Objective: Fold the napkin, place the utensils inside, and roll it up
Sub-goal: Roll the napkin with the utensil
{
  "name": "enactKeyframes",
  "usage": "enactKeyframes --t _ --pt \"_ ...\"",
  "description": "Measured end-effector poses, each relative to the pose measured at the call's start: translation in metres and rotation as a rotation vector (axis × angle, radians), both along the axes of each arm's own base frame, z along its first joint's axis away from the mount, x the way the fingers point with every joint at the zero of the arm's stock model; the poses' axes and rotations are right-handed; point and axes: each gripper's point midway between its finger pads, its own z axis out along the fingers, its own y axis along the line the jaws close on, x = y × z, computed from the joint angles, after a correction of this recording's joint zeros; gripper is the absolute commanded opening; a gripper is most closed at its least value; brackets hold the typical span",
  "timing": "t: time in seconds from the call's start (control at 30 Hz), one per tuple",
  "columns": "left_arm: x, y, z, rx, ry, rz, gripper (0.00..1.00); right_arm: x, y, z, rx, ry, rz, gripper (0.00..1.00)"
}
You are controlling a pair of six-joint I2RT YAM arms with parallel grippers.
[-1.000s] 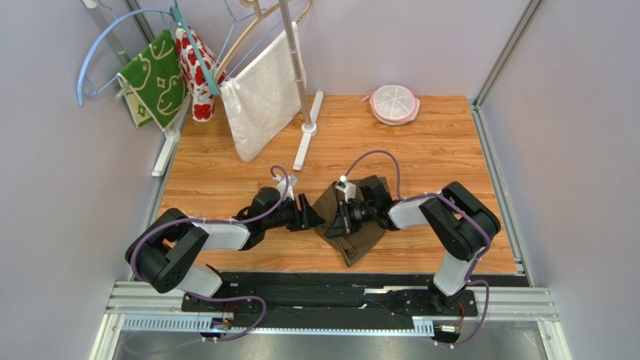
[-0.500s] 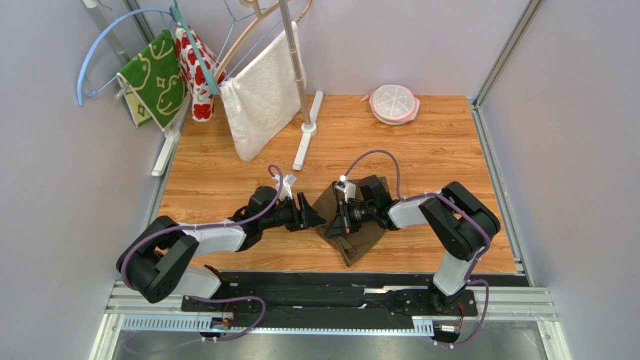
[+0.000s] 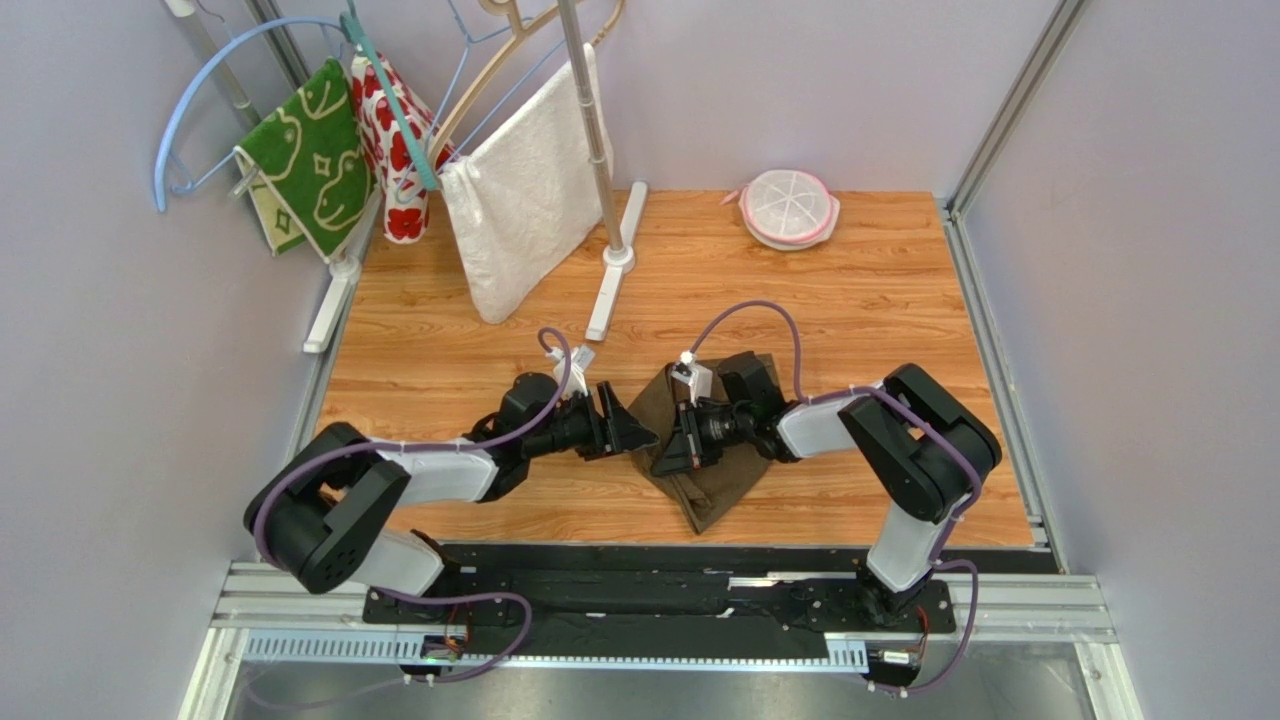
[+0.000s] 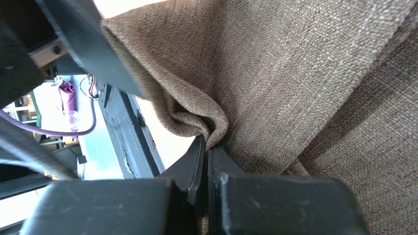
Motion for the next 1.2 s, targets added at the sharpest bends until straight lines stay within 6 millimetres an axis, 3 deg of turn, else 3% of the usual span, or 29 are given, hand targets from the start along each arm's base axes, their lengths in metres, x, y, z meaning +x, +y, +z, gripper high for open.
enactKeyframes --t 0.3,0.5,0.67,0.93,1.2 --pt "0.013 -0.006 -0.033 0.021 0.024 0.028 0.62 0.001 -0.003 0.0 -0.013 -0.012 -0.025 0.25" --pt "0.021 -0.007 -0.035 0.016 0.001 0.052 0.62 0.001 -0.007 0.007 -0.015 -0.038 -0.045 0.46" --pt "0.028 -0.007 -0.036 0.027 0.0 0.076 0.62 0.002 -0.013 0.015 -0.039 -0.066 -0.073 0.54" --pt "0.039 -0.014 -0.039 0.041 0.03 0.093 0.62 0.005 -0.036 0.037 -0.162 -0.229 -0.138 0.58" --pt "0.044 -0.018 -0.04 0.04 0.053 0.099 0.62 -0.021 -0.036 0.048 -0.332 -0.483 -0.111 0.59"
